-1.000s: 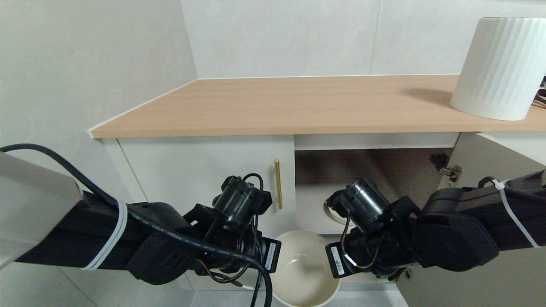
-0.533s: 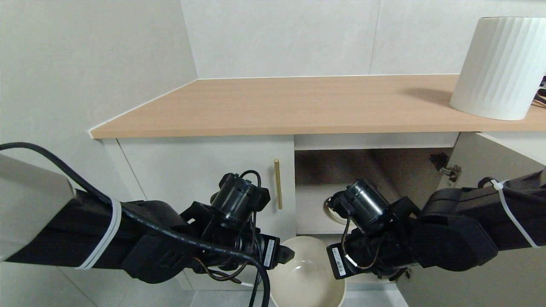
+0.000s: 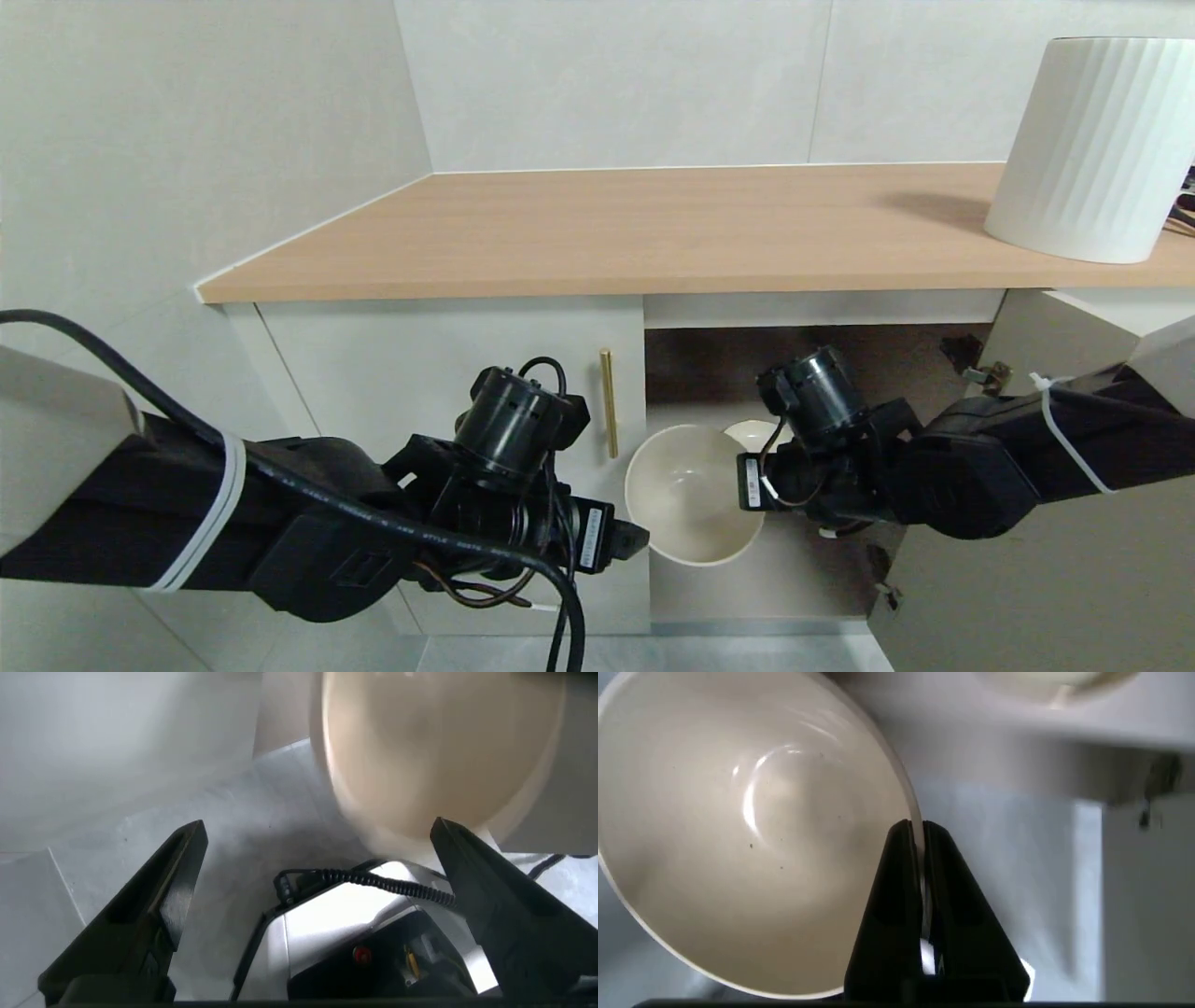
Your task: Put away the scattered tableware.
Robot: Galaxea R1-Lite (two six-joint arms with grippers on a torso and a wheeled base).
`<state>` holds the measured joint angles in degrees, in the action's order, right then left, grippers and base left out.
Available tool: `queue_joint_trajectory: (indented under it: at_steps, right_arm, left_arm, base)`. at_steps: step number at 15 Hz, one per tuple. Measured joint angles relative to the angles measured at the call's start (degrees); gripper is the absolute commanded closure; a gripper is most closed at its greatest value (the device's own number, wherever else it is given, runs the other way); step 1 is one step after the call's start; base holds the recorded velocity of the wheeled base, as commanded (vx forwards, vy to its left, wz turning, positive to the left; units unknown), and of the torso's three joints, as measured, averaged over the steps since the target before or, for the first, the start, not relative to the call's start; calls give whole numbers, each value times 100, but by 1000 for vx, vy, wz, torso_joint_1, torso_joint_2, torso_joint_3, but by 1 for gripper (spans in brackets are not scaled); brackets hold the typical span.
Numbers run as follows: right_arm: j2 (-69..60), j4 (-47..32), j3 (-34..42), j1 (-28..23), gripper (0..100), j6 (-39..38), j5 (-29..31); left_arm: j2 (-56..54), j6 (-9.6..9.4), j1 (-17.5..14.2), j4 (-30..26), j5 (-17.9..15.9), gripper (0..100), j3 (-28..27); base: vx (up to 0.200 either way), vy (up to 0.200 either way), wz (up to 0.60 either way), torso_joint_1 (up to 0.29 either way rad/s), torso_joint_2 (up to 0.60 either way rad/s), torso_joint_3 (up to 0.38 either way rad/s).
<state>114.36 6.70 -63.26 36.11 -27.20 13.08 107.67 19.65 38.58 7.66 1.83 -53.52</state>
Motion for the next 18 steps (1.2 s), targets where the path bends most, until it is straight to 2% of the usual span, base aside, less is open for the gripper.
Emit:
queue_joint_trajectory:
  at_steps: [6, 12, 18]
  right_arm:
    - [612, 963, -239, -753, 100, -118, 367]
    - [1425, 1018, -894, -1497, 100, -310, 432]
    - [1927, 1015, -1248, -1786, 100, -373, 424]
  left_arm:
    - [-22, 0, 0, 11, 0, 0, 0]
    - [-23, 0, 0, 9, 0, 0, 0]
    - [-23, 0, 0, 9, -2, 0, -1]
  base:
    - [0, 0, 0, 0, 0, 0]
    - [0, 0, 0, 0, 0, 0]
    - [0, 0, 0, 0, 0, 0]
